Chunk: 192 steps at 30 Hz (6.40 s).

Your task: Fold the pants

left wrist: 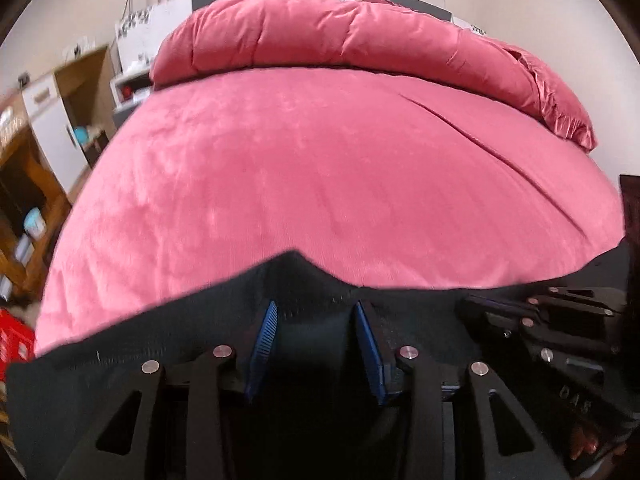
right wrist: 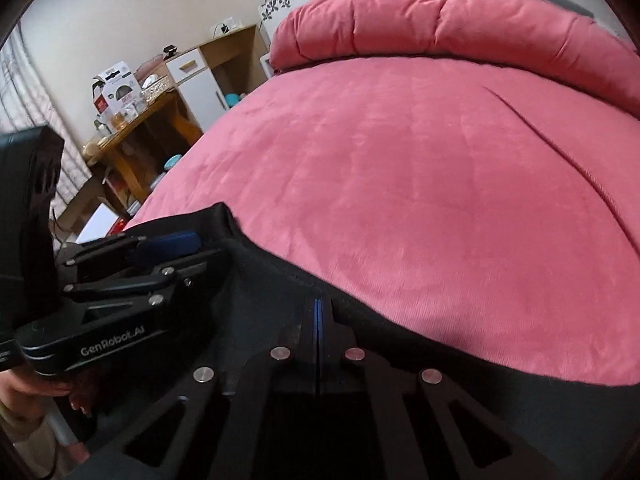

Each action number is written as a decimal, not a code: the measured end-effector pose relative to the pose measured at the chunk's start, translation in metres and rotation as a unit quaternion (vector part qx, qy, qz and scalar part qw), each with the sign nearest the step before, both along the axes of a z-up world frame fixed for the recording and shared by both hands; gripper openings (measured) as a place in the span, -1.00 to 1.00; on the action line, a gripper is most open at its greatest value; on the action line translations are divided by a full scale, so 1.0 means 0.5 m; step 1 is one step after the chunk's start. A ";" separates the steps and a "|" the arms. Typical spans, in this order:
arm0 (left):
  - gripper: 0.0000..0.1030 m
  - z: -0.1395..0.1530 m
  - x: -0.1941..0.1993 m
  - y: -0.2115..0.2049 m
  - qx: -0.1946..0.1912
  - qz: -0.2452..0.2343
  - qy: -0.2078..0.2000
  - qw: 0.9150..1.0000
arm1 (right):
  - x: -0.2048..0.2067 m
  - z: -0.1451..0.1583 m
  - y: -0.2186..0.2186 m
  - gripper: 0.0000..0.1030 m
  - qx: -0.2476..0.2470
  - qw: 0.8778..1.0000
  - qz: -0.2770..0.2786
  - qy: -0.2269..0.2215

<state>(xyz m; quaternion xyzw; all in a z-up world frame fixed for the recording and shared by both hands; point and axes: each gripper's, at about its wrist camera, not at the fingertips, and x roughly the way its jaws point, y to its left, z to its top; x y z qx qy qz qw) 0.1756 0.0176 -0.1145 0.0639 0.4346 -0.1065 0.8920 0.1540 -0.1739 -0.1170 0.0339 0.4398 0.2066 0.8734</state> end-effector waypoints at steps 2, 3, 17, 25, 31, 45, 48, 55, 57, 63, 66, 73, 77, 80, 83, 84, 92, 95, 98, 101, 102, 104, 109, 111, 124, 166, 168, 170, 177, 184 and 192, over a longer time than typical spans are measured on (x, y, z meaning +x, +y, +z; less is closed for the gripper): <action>-0.11 -0.011 0.011 -0.011 0.020 -0.003 -0.005 1.000 | 0.003 -0.002 0.009 -1.00 -0.013 1.000 -0.006 -0.013; -0.09 -0.012 0.014 -0.009 0.014 -0.001 -0.006 1.000 | 0.008 -0.003 0.008 -1.00 -0.012 1.000 -0.015 -0.016; -0.05 0.057 -0.090 0.118 -0.122 0.056 -0.001 0.991 | -0.139 0.084 -0.107 -0.63 0.005 0.998 -0.061 -0.032; -0.05 -0.008 -0.139 0.084 -0.028 0.037 0.018 0.999 | -0.196 0.027 -0.253 -0.63 -0.009 0.986 -0.164 0.012; -0.05 0.001 -0.145 0.085 -0.032 0.051 0.028 0.998 | -0.247 0.084 -0.341 -0.18 0.001 0.974 -0.228 -0.019; -0.04 -0.002 -0.176 0.097 -0.025 0.068 0.026 0.997 | -0.513 0.090 -0.796 -0.18 0.139 0.806 -0.574 -0.025; -0.04 -0.004 -0.173 0.097 -0.023 0.066 0.029 0.997 | -0.522 0.067 -0.854 -0.18 0.185 0.783 -0.593 -0.017; -0.04 -0.003 -0.165 0.102 -0.029 0.065 0.038 0.997 | -0.574 0.062 -0.870 -0.16 0.274 0.739 -0.615 -0.013; -0.03 -0.005 -0.162 0.100 -0.028 0.069 0.037 0.997 | -0.588 0.069 -0.866 -0.16 0.295 0.739 -0.604 -0.030; 0.00 -0.007 -0.158 0.100 -0.028 0.068 0.038 0.997 | -0.536 0.045 -0.903 -0.33 0.298 0.748 -0.593 -0.006; 0.00 -0.007 -0.158 0.101 -0.028 0.064 0.040 0.997 | -0.525 0.046 -0.907 -0.72 0.315 0.745 -0.588 -0.012; 0.03 -0.009 -0.153 0.101 -0.030 0.069 0.040 0.996 | -0.532 0.083 -0.882 -0.72 0.224 0.779 -0.585 -0.002; 0.04 -0.010 -0.156 0.100 -0.029 0.065 0.039 0.997 | -0.551 0.060 -0.890 -0.47 0.246 0.764 -0.597 0.006; 0.04 -0.010 -0.156 0.100 -0.029 0.065 0.038 0.997 | -0.578 0.065 -0.880 0.09 0.259 0.755 -0.602 -0.010; 0.06 -0.011 -0.155 0.096 -0.027 0.069 0.037 0.997 | -0.555 0.033 -0.883 0.09 0.306 0.766 -0.565 0.010; 0.07 -0.011 -0.155 0.095 -0.027 0.070 0.037 0.997 | -0.548 0.021 -0.886 0.09 0.322 0.763 -0.560 0.016; 0.08 -0.011 -0.152 0.094 -0.021 0.060 0.043 0.997 | -0.509 0.083 -0.876 -0.65 0.296 0.780 -0.549 -0.059; 0.09 -0.013 -0.150 0.091 -0.015 0.059 0.042 0.997 | -0.490 0.048 -0.877 -0.65 0.272 0.775 -0.571 -0.019; 0.09 -0.012 -0.150 0.092 -0.017 0.062 0.043 0.997 | -0.503 0.002 -0.889 -0.58 0.312 0.751 -0.582 -0.003; 0.09 -0.008 -0.154 0.093 -0.021 0.069 0.043 0.996 | -0.514 -0.006 -0.892 -0.31 0.352 0.734 -0.580 -0.013; 0.09 -0.006 -0.156 0.094 -0.026 0.076 0.042 0.996 | -0.517 -0.005 -0.892 -0.25 0.355 0.735 -0.578 -0.012; 0.09 -0.002 -0.160 0.095 -0.033 0.085 0.043 0.995 | -0.514 0.002 -0.891 -0.16 0.348 0.744 -0.571 -0.009; 0.10 0.017 -0.186 0.093 -0.055 0.081 0.033 0.995 | -0.480 0.044 -0.876 -0.60 0.292 0.783 -0.549 -0.005; 0.10 0.020 -0.194 0.093 -0.050 0.079 0.030 0.995 | -0.483 0.072 -0.862 -0.60 0.273 0.795 -0.541 -0.016; 0.09 0.022 -0.225 0.130 -0.091 0.096 0.032 0.991 | -0.459 0.327 -0.662 -0.60 0.209 0.861 -0.447 -0.124; 0.10 0.043 -0.272 0.156 -0.189 0.088 0.043 0.977 | -0.296 0.061 0.052 0.08 -0.035 0.999 0.040 -0.008; 0.10 0.043 -0.268 0.149 -0.207 0.081 0.053 0.974 | -0.299 0.052 0.047 0.21 -0.007 0.998 0.052 0.017; 0.10 0.046 -0.262 0.144 -0.221 0.078 0.061 0.970 | -0.311 0.062 0.035 0.20 0.012 0.998 0.057 0.012; 0.17 0.054 -0.214 0.088 -0.274 0.041 0.105 0.955 | -0.334 0.142 -0.145 0.19 0.144 0.987 -0.066 -0.039; -0.24 0.007 -0.152 0.005 -0.263 0.043 0.169 0.949 | -0.297 0.126 -0.334 -0.35 0.110 0.966 -0.230 -0.032; -0.72 0.110 -0.209 0.004 -0.258 -0.018 0.050 0.965 | -0.227 0.082 -0.296 -0.46 0.054 0.975 -0.214 -0.004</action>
